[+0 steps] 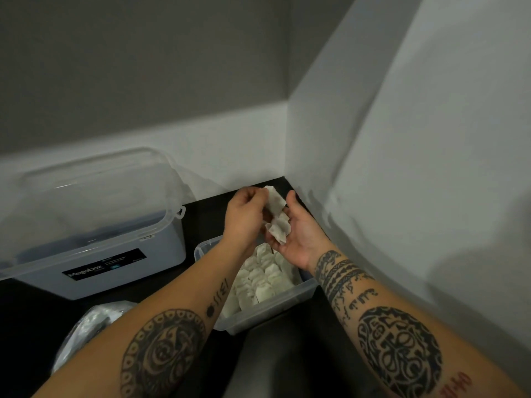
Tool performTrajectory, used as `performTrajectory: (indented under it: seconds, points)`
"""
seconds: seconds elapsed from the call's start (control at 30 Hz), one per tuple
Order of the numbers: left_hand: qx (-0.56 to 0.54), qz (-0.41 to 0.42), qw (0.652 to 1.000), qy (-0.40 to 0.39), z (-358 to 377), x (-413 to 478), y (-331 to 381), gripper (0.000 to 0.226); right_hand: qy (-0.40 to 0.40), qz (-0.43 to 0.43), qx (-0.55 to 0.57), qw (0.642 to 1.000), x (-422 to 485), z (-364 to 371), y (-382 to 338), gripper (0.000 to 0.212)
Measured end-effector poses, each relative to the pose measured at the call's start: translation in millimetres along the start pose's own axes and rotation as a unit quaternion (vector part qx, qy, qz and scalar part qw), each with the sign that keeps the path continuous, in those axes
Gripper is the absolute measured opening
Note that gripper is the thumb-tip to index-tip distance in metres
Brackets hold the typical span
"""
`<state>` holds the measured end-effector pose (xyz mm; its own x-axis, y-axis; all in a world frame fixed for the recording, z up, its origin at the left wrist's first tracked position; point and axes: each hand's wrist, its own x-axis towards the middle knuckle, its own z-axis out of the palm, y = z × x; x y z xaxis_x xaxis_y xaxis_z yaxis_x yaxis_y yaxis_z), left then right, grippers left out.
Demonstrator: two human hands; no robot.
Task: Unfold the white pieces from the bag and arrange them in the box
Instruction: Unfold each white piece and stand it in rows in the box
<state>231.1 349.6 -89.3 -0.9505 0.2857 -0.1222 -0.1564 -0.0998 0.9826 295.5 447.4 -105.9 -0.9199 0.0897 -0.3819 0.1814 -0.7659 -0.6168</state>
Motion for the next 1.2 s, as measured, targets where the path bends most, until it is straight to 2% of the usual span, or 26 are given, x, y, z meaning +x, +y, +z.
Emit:
performTrajectory:
  seconds: [0.1,0.2,0.37,0.5,0.67,0.83,1.0,1.2]
  points:
    - [0.008,0.009,1.0,0.006,-4.8,3.3,-3.8,0.008,0.082,-0.034,-0.093,0.992,1.8,-5.7,-3.5,0.046]
    - [0.03,0.015,0.999,0.007,-7.9,4.2,-7.7,0.009,0.11,-0.057,-0.146,0.981,-2.0,-7.1,-11.6,0.028]
    - [0.092,0.049,0.994,-0.009,-14.6,2.8,-9.4,0.012,0.12,-0.125,-0.258,0.95,-8.2,-3.3,-22.8,0.025]
    - [0.128,0.081,0.988,-0.036,-21.5,0.5,-9.1,0.012,0.113,-0.171,-0.319,0.925,-5.1,-5.7,-25.2,0.01]
    - [0.21,0.08,0.973,-0.054,-29.3,1.2,-17.5,0.003,0.115,-0.144,-0.381,0.906,-6.2,-19.3,-24.2,0.018]
    - [0.331,0.005,0.939,-0.096,-30.6,-2.5,-41.8,0.011,0.172,-0.171,-0.368,0.898,-4.3,-36.9,-22.4,0.012]
    - [0.391,-0.083,0.906,-0.136,-14.6,-4.5,-58.5,0.004,0.2,-0.194,-0.351,0.894,1.9,-45.2,-20.6,0.008]
    - [0.496,-0.084,0.846,-0.174,-0.8,-0.9,-74.8,0.006,0.201,-0.207,-0.386,0.876,-0.2,-46.5,-17.6,0.01]
